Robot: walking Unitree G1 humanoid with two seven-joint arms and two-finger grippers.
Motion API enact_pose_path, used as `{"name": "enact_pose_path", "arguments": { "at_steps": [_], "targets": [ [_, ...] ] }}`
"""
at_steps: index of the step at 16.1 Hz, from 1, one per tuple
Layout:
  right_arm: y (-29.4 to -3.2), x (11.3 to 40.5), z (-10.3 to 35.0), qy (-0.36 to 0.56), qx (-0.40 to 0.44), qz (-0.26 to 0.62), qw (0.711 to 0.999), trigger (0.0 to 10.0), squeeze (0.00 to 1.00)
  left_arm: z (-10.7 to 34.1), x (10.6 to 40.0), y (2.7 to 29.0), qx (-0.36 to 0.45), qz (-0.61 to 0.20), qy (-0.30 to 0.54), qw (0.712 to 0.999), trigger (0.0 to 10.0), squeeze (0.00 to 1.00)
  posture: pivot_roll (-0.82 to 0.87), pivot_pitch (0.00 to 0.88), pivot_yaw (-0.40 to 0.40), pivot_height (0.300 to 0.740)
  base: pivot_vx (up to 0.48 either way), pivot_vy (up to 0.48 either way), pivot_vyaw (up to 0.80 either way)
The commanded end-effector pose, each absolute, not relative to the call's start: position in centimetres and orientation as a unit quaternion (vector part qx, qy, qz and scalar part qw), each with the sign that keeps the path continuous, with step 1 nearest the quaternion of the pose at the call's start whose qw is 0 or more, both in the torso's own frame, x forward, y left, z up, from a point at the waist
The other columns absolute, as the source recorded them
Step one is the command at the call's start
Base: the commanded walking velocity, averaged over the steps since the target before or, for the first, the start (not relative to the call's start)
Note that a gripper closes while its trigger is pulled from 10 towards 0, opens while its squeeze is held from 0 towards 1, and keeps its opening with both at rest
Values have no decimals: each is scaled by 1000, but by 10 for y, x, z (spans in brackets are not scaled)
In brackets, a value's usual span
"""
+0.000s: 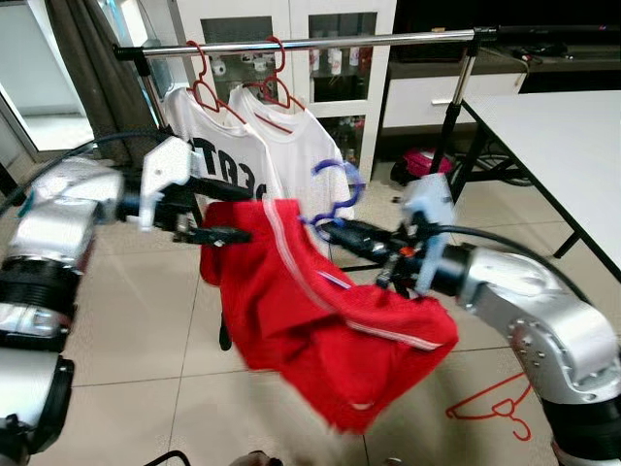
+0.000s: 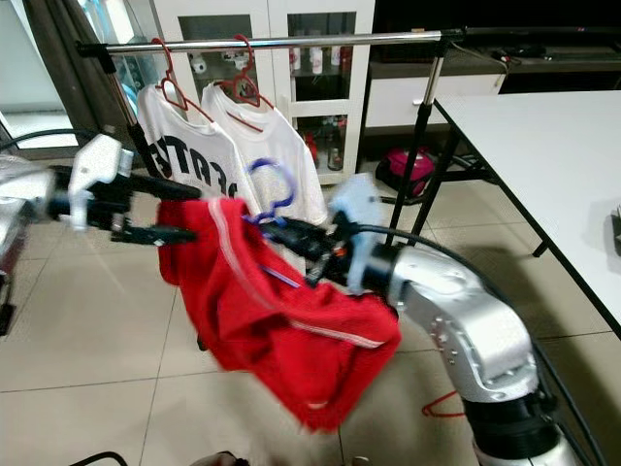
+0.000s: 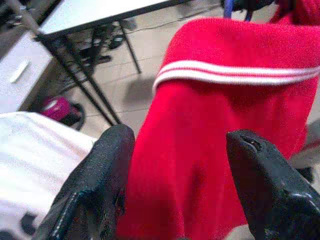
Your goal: Hang hanger
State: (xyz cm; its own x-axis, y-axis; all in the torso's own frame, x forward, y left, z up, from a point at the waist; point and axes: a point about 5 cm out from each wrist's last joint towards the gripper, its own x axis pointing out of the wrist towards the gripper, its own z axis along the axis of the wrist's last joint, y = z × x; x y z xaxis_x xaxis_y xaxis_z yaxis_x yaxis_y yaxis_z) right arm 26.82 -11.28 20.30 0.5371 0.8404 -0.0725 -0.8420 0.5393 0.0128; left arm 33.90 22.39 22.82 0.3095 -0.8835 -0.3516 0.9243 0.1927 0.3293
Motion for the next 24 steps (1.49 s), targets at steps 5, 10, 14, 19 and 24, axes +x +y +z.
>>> {"name": "enact_pose_path", "arguments": {
  "at_steps": [5, 10, 14, 19, 24],
  "targets": [
    [-125, 257, 218, 11, 17, 518, 855, 0, 0, 208, 321, 276, 192, -508, 54, 838, 10000, 0, -177, 0, 23, 710, 0, 0, 0],
    [-129, 242, 225, 15, 17, 607, 795, 0, 0, 187, 319, 281, 189, -507, 95, 835, 10000, 0, -176, 0, 11, 710, 0, 0, 0],
    [-134, 241, 227, 13, 18, 608, 794, 0, 0, 186, 316, 268, 153, -569, 105, 801, 0, 0, -189, 0, 33, 710, 0, 0, 0],
    [-136, 242, 228, 8, 24, 601, 799, 0, 0, 183, 312, 264, 137, -596, 118, 782, 0, 0, -191, 0, 44, 710, 0, 0, 0],
    [-139, 242, 230, 0, 31, 595, 803, 0, 0, 176, 310, 269, 131, -589, 143, 784, 0, 0, -196, 0, 60, 710, 0, 0, 0]
  ]
}}
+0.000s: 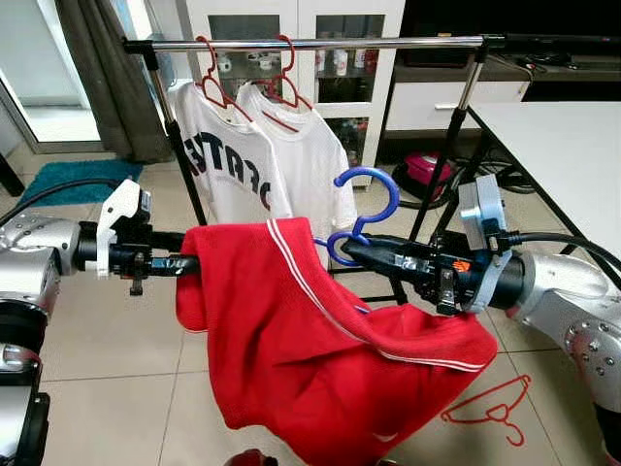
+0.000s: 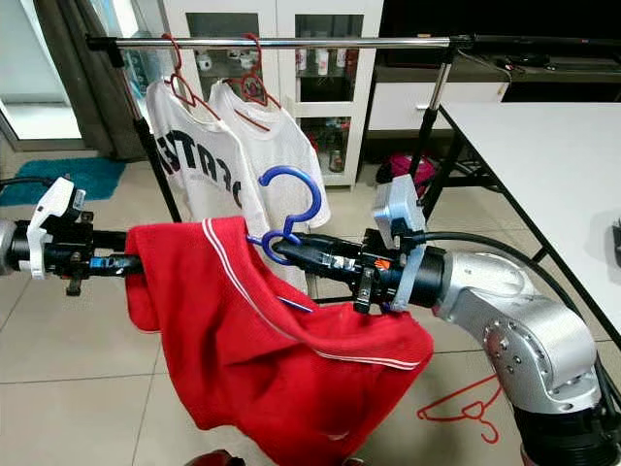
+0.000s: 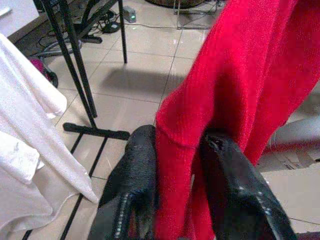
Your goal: Hang hanger
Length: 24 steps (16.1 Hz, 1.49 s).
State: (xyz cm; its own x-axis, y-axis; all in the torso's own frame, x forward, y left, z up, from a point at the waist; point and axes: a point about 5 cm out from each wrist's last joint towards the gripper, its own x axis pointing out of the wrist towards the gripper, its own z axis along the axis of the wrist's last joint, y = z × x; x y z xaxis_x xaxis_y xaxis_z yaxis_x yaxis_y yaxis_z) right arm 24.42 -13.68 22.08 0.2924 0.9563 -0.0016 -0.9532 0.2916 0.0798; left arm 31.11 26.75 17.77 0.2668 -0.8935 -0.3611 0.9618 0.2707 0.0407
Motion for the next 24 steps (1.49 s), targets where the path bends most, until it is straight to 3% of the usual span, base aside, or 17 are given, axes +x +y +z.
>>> {"name": "enact_pose_path", "arguments": {
  "at_steps": [1, 7, 14, 18, 24],
  "targets": [
    [-139, 242, 230, -1, 32, 595, 803, 0, 0, 174, 310, 270, 131, -584, 145, 788, 0, 0, -195, 0, 59, 710, 0, 0, 0],
    [-139, 241, 230, 1, 38, 596, 802, 0, 0, 170, 309, 275, 123, -568, 149, 800, 0, 0, -193, 0, 61, 710, 0, 0, 0],
    [-138, 243, 232, -2, 63, 579, 813, 0, 0, 159, 305, 286, 100, -521, 138, 836, 0, 0, -196, 0, 72, 710, 0, 0, 0],
    [-141, 243, 233, -9, 62, 573, 817, 0, 0, 137, 285, 305, 75, -474, 154, 864, 0, 0, -195, 0, 76, 710, 0, 0, 0],
    [-143, 247, 236, -16, 60, 573, 817, 0, 0, 123, 269, 322, 95, -423, 184, 882, 0, 0, -184, 0, 62, 710, 0, 0, 0]
  ]
}}
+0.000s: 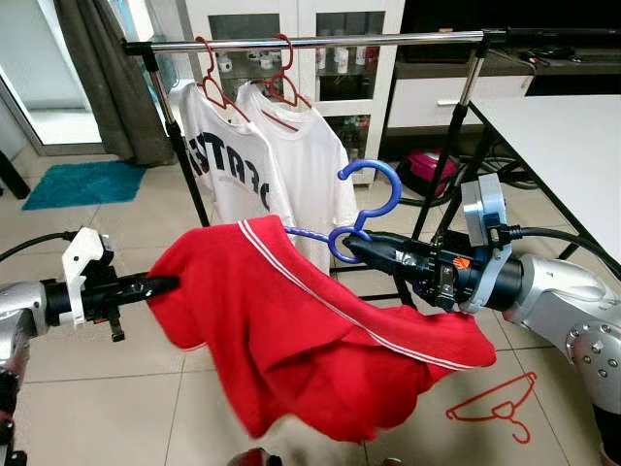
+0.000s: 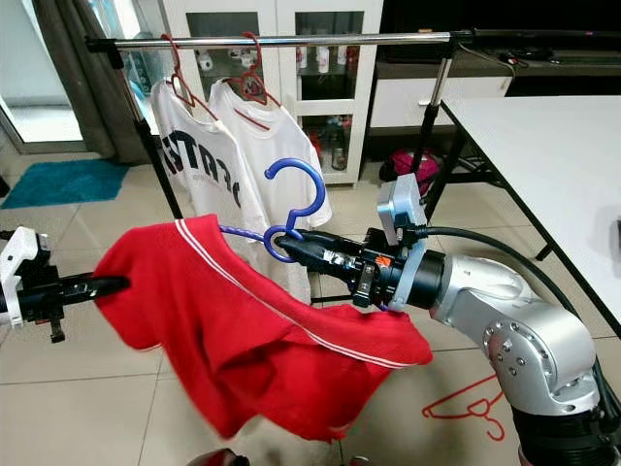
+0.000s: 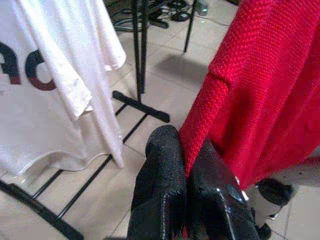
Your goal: Hang hanger
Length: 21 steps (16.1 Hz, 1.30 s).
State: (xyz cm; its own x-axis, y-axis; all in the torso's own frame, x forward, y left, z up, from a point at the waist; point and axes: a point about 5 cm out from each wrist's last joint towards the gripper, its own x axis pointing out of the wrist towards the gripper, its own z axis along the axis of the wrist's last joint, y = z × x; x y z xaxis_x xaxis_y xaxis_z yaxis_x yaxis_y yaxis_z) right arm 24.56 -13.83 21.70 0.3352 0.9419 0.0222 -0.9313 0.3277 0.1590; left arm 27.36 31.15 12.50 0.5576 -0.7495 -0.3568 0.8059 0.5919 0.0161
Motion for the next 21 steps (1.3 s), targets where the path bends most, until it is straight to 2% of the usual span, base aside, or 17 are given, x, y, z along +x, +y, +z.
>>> {"name": "enact_pose_path", "arguments": {
  "at_steps": [1, 2, 3, 4, 5, 7, 10, 11, 12, 13, 15, 18, 19, 20, 21],
  "targets": [
    [-144, 248, 236, -13, 59, 573, 817, 0, 0, 119, 266, 324, 110, -416, 192, 882, 0, 0, -183, 0, 61, 710, 0, 0, 0],
    [-144, 248, 236, -14, 60, 572, 818, 0, 0, 119, 266, 324, 114, -413, 191, 883, 0, 0, -183, 0, 61, 710, 0, 0, 0],
    [-144, 248, 236, -14, 61, 571, 818, 0, 0, 127, 272, 321, 136, -398, 162, 893, 10000, 0, -181, 0, 56, 710, 0, 0, 0],
    [-143, 248, 235, -14, 61, 572, 818, 0, 0, 129, 272, 320, 130, -406, 154, 891, 10000, 0, -181, 0, 56, 710, 0, 0, 0],
    [-142, 249, 234, -10, 57, 572, 818, 0, 0, 146, 279, 316, 123, -425, 127, 888, 10000, 1000, -177, 0, 51, 710, 0, 0, 0],
    [-141, 251, 232, -3, 49, 566, 823, 0, 0, 160, 284, 314, 132, -443, 115, 879, 10000, 1000, -177, 0, 51, 710, 0, 0, 0],
    [-145, 261, 224, 21, 21, 532, 846, 0, 0, 197, 291, 301, 158, -500, 118, 843, 10000, 1000, -175, 0, 50, 710, 0, 0, 0],
    [-147, 266, 220, 29, 1, 514, 857, 0, 0, 225, 298, 280, 166, -544, 91, 818, 10000, 1000, -174, 0, 50, 710, 0, 0, 0],
    [-147, 266, 220, 29, -4, 513, 858, 0, 0, 234, 301, 273, 166, -554, 74, 813, 10000, 1000, -174, 0, 50, 710, 0, 0, 0],
    [-144, 266, 220, 28, -17, 516, 856, 0, 0, 261, 314, 251, 168, -578, 15, 799, 10000, 1000, -171, 0, 48, 710, 0, 0, 0],
    [-141, 266, 217, 34, -41, 518, 854, 0, 0, 276, 323, 232, 167, -603, -14, 780, 10000, 1000, -170, 0, 50, 710, 0, 0, 0],
    [-135, 268, 215, 36, -49, 516, 854, 0, 0, 271, 331, 201, 173, -653, 4, 737, 10000, 1000, -175, 0, 61, 710, 0, 0, 0],
    [-130, 265, 216, 39, -53, 528, 847, 0, 0, 263, 333, 187, 191, -680, 24, 708, 10000, 886, -183, 0, 71, 710, 0, 0, 0],
    [-125, 259, 216, 43, -60, 546, 834, 0, 0, 255, 335, 173, 200, -702, 37, 682, 10000, 0, -193, 0, 82, 710, 0, 0, 0],
    [-122, 256, 216, 40, -61, 553, 830, 0, 0, 249, 337, 163, 206, -715, 42, 667, 10000, 0, -193, 0, 82, 710, 0, 0, 0]
  ]
}}
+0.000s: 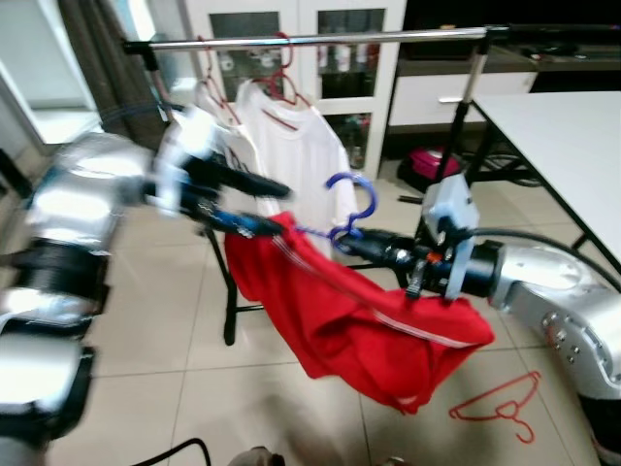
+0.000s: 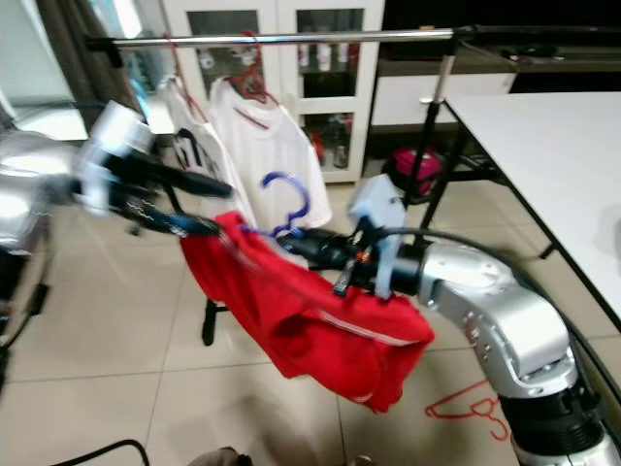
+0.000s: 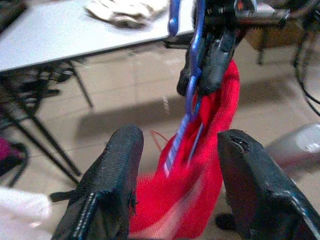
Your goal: Hang hanger
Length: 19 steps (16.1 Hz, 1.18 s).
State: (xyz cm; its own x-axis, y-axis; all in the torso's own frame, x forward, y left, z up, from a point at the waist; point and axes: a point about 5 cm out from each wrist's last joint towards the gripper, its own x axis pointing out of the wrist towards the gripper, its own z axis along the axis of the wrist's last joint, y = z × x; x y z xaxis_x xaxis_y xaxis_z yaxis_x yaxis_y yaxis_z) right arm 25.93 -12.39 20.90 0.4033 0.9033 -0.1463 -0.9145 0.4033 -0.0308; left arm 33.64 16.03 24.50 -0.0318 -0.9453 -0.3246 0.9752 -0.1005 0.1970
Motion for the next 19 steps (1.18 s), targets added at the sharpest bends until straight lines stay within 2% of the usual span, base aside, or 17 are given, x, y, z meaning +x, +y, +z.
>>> {"name": "enact_pose_path", "arguments": {
  "at_steps": [1, 4, 7, 8, 9, 14, 19],
  "targets": [
    [-121, 255, 216, 36, -63, 556, 828, 0, 0, 246, 338, 157, 208, -720, 45, 660, 10000, 0, -203, 0, 89, 710, 0, 0, 0],
    [-114, 249, 216, 28, -77, 572, 816, 0, 0, 236, 346, 137, 246, -724, 34, 644, 10000, 0, -219, 0, 103, 710, 0, 0, 0],
    [-112, 246, 216, 29, -82, 576, 813, 0, 0, 231, 344, 129, 247, -745, 59, 617, 10000, 0, -225, 0, 109, 710, 0, 0, 0],
    [-112, 246, 217, 28, -82, 575, 813, 0, 0, 227, 342, 129, 246, -750, 74, 610, 5608, 0, -226, 0, 109, 710, 0, 0, 0],
    [-112, 246, 217, 27, -83, 575, 813, 0, 0, 223, 342, 130, 252, -748, 88, 607, 0, 0, -225, 0, 106, 710, 0, 0, 0],
    [-112, 247, 218, 25, -86, 578, 811, 0, 0, 221, 349, 131, 269, -736, 94, 614, 0, 0, -219, 0, 102, 710, 0, 0, 0],
    [-111, 247, 217, 26, -86, 581, 809, 0, 0, 220, 348, 127, 245, -743, 87, 617, 0, 0, -213, 0, 95, 710, 0, 0, 0]
  ]
}}
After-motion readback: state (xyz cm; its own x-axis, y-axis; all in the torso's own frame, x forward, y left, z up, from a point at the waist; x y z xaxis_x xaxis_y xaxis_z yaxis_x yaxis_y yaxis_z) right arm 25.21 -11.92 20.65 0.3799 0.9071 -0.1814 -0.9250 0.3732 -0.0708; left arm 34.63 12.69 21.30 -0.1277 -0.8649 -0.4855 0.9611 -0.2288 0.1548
